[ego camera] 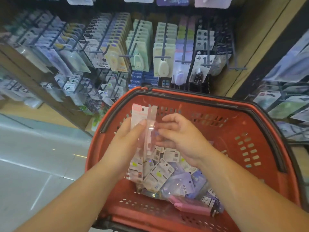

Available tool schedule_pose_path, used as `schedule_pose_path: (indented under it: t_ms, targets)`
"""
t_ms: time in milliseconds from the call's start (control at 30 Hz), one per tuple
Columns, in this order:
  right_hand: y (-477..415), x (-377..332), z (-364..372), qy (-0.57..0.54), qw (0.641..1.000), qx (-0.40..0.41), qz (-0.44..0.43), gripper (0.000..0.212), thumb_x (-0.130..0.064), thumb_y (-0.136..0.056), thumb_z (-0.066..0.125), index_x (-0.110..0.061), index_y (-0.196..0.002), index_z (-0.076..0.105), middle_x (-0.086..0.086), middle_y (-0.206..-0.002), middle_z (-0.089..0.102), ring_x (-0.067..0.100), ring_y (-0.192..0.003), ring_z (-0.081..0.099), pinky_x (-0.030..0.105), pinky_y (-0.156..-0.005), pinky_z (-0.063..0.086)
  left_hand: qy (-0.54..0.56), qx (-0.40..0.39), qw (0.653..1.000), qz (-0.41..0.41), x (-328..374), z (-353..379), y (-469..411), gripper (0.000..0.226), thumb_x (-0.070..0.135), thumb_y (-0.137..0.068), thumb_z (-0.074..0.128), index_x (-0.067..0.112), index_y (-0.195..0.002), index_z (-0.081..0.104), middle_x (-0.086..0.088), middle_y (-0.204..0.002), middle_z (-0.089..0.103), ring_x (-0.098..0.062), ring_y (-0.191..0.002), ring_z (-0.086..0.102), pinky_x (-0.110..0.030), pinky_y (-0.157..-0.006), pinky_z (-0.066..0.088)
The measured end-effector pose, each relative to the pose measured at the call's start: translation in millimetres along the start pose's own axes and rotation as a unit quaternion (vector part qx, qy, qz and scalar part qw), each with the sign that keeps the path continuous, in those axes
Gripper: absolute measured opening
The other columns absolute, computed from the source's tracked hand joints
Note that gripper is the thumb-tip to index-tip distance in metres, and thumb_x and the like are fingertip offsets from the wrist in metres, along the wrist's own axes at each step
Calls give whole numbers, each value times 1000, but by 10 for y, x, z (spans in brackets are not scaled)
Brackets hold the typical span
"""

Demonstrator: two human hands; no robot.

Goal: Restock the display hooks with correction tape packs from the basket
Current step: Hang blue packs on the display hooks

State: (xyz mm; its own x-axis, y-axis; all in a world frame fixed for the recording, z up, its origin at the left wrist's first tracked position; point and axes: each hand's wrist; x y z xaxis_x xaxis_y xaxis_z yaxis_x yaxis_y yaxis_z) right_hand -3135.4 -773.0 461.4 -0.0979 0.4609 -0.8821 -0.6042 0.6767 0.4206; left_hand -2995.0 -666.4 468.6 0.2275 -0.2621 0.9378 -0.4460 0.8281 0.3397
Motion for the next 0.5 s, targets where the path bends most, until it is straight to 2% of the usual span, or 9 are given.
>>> schedule_pose_path:
  t_ms: [100,167,267,333,400,433,500]
  targets:
    - [-5,1,10,32,999,-3,4,46,-9,-86,81,-11,-125,57,13,-97,69,13,-62,65,29,-59,60,-8,-43,999,0,-5,-18,17,57,46,-71,85,20,-119,69,-15,-105,77,-36,-100,75,-54,-91,58]
    - [-23,21,57,49,999,-10,11,37,-16,-86,82,-10,-116,62,14,-90,69,12,-56,60,26,-52,56,-22,-29,999,-13,-15,-27,32,67,38,-61,92,20,-121,67,-15,-113,78,-42,-110,72,-59,-97,58]
    - [-100,62,64,-16,999,-43,10,15,-21,-100,64,-8,-106,61,12,-84,68,17,-59,64,28,-55,58,-48,32,998,-7,21,-119,33,58,14,-67,90,22,-120,68,-11,-111,79,-33,-102,77,-53,-89,63]
    - [-230,148,-61,-29,998,-56,23,19,-24,-106,53,-7,-111,61,12,-87,70,20,-67,66,30,-61,59,-73,68,995,18,49,-239,53,51,14,-69,87,28,-115,70,-8,-108,80,-29,-96,78,-52,-86,63]
    - [-394,349,-251,112,992,-34,54,21,-26,-107,54,-9,-113,63,13,-101,70,18,-77,65,29,-67,57,-106,93,989,39,64,-372,96,43,22,-70,84,38,-107,72,-2,-103,80,-30,-96,77,-56,-86,63]
    - [-468,484,-342,209,975,-24,77,19,-29,-105,57,-12,-109,65,12,-105,69,17,-81,63,30,-69,54,-121,101,987,43,61,-432,124,40,23,-72,85,42,-104,71,1,-101,80,-28,-94,78,-57,-85,63]
    - [-587,785,-465,387,912,-45,130,23,-36,-101,63,-16,-90,66,7,-93,64,19,-78,57,31,-67,46,-139,112,983,40,18,-535,177,42,21,-74,88,42,-106,70,4,-102,80,-24,-93,78,-59,-86,63]
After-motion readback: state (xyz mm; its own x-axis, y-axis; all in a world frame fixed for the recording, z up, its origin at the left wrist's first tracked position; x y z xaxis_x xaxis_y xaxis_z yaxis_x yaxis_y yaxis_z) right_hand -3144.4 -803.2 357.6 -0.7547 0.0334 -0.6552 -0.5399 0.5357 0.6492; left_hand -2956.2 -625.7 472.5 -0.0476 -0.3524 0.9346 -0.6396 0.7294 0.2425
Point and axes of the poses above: each hand's wrist, its own y-axis away from the middle knuckle, its own z-axis out of the palm, x = y × z
